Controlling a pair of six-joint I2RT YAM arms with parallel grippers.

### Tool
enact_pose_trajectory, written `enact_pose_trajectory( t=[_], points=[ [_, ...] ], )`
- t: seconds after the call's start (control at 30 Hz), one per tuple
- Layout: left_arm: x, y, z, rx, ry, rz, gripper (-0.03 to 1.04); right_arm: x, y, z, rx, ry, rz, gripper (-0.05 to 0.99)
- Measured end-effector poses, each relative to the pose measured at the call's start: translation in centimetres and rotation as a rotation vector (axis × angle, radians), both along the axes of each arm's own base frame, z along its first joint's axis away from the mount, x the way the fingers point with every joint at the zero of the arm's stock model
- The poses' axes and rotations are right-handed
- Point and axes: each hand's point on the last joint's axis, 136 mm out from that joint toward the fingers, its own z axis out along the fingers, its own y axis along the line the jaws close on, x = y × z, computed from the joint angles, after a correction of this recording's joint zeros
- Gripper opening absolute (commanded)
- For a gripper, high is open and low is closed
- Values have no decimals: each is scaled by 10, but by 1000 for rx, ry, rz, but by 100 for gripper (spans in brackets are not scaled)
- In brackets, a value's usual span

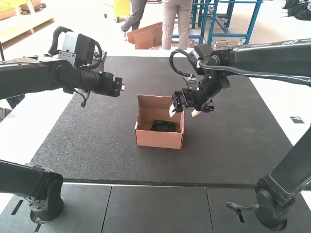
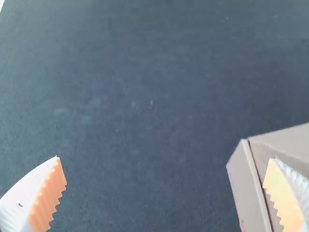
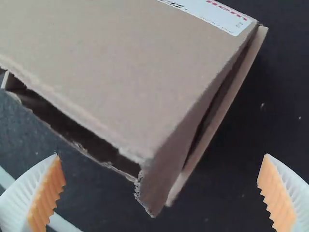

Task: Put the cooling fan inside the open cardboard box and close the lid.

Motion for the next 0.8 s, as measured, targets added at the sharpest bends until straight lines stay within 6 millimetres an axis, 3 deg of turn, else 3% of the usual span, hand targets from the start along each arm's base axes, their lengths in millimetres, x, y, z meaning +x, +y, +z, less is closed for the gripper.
enact_pose_trajectory(
  t=[0.1,0.2,0.33,0.4,0.53,0.8],
  points=[
    [17,-3,14,-8,-48,13,97,8,-11,12,8,-39,-34,91],
    [30,-13,15,-5,-52,3,97,26,-26,43,33,-167,-89,91],
    [34,-47,10,-2,-31,-69,97,57,-48,97,77,-420,-182,91],
    [32,-66,8,-3,-24,-112,97,62,-61,113,76,-498,-221,91],
    [30,-89,12,-8,-26,-161,97,60,-81,117,32,-538,-269,91],
    [29,-104,4,11,13,-196,97,72,-135,108,-62,-522,-406,91]
  ],
)
